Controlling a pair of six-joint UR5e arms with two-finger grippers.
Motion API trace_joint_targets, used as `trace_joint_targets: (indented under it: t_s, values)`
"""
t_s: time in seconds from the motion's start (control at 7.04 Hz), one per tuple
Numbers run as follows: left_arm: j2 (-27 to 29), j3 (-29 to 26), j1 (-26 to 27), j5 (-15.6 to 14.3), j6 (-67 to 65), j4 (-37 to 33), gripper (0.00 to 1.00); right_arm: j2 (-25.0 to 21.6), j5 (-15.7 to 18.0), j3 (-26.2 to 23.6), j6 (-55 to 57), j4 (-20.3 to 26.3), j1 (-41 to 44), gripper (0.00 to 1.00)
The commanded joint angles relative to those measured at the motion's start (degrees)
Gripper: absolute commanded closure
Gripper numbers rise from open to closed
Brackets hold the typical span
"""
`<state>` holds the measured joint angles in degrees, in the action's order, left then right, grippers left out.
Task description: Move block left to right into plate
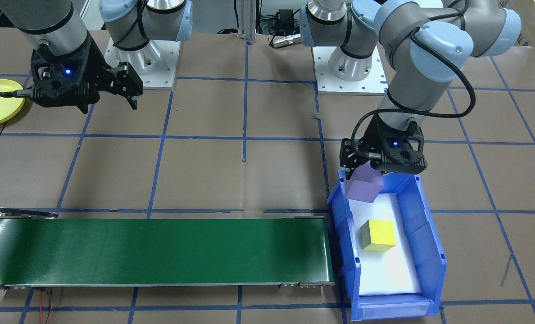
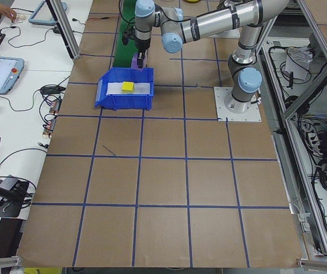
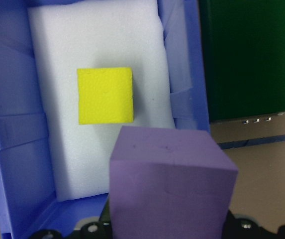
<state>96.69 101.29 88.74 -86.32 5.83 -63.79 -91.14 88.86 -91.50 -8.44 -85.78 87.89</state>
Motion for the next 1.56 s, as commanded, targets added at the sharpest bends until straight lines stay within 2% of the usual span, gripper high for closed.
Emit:
trace_joint_targets:
  t_s: [0.0, 0.28, 0.43, 1.14, 1.28, 1.42]
  values:
    - [4.1, -0.3, 4.6, 0.2, -5.7, 6.2, 0.54, 0.0, 0.0, 0.0, 0.0, 0.0, 0.0, 0.0]
    - [7.5, -0.3, 5.7, 0.0, -6.1, 9.5, 0.54, 0.0, 0.0, 0.0, 0.0, 0.0, 0.0, 0.0]
    - [11.5, -0.3, 5.7, -0.1, -6.1, 14.6, 0.54, 0.0, 0.0, 0.0, 0.0, -0.1, 0.0, 0.0]
    - [13.3, -0.3, 5.7, 0.8, -5.9, 18.1, 0.52, 0.1, 0.0, -0.1, 0.0, -0.4, 0.0, 0.0]
    - [13.3, -0.3, 5.7, 0.8, -6.0, 18.0, 0.13, 0.0, 0.0, -0.6, 0.2, -0.3, -0.1, 0.0]
    - [13.3, -0.3, 5.7, 0.7, -6.4, 17.6, 0.0, 0.0, -0.1, -0.7, 0.2, -0.4, 0.1, 0.0]
